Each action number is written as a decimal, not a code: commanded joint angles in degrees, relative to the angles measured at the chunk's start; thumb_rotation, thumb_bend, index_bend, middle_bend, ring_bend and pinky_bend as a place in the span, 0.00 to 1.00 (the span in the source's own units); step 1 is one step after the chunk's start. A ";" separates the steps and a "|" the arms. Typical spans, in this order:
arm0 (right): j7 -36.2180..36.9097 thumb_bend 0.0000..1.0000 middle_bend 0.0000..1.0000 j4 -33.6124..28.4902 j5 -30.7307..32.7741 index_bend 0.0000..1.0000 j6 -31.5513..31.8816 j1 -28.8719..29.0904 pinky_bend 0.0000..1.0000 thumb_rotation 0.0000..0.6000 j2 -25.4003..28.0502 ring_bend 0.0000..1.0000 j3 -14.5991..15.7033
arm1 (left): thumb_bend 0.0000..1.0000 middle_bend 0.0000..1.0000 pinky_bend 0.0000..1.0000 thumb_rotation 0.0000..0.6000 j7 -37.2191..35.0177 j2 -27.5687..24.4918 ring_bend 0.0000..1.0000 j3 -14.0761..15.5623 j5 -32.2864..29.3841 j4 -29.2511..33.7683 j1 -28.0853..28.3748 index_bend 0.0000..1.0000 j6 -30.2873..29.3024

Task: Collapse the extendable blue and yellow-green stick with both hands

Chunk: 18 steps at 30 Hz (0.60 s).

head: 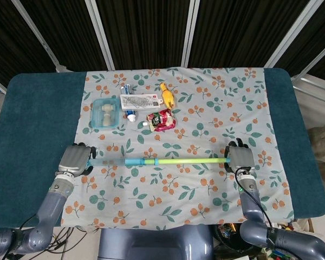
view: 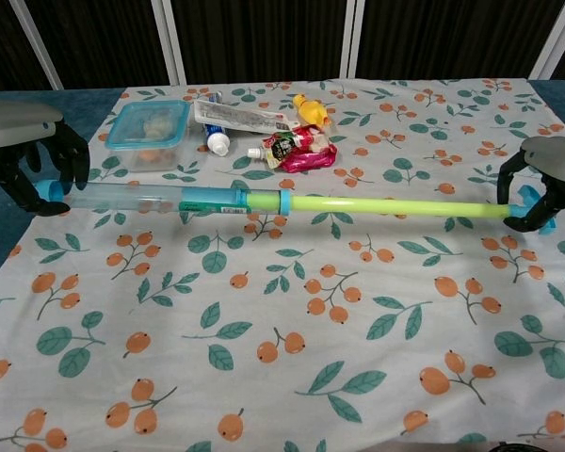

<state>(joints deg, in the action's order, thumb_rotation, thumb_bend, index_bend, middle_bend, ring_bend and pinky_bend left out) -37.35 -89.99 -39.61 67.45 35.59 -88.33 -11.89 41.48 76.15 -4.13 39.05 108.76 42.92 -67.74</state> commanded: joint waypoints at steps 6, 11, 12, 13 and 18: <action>-0.89 0.41 0.21 -3.64 -1.82 0.71 1.09 1.00 0.20 1.00 -0.40 0.07 -0.30 | 0.38 0.52 0.33 1.00 2.19 2.52 0.27 -1.37 -0.98 1.76 1.17 0.56 -2.39; -1.73 0.41 0.22 -5.93 -2.83 0.71 1.56 1.58 0.20 1.00 -0.48 0.07 -0.10 | 0.38 0.52 0.33 1.00 4.39 4.65 0.27 -2.38 -2.65 2.49 2.26 0.56 -4.23; -1.91 0.41 0.22 -6.38 -3.09 0.72 1.68 1.67 0.20 1.00 -0.49 0.07 0.01 | 0.38 0.52 0.33 1.00 4.75 5.16 0.27 -2.58 -3.05 2.61 2.47 0.56 -4.53; -1.99 0.41 0.22 -6.65 -3.24 0.72 1.77 1.72 0.20 1.00 -0.53 0.07 0.07 | 0.38 0.52 0.33 1.00 5.06 5.49 0.27 -2.68 -3.24 2.64 2.65 0.56 -4.74; -2.49 0.41 0.22 -7.80 -3.62 0.72 2.30 1.95 0.20 1.00 -0.79 0.07 0.39 | 0.38 0.52 0.33 1.00 6.63 7.51 0.27 -3.41 -4.34 2.85 3.64 0.56 -5.96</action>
<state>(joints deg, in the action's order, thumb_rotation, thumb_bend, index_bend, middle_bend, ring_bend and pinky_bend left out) -39.78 -97.71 -43.18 69.67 37.50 -89.07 -11.55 47.91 83.41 -7.37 34.89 111.54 46.36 -73.54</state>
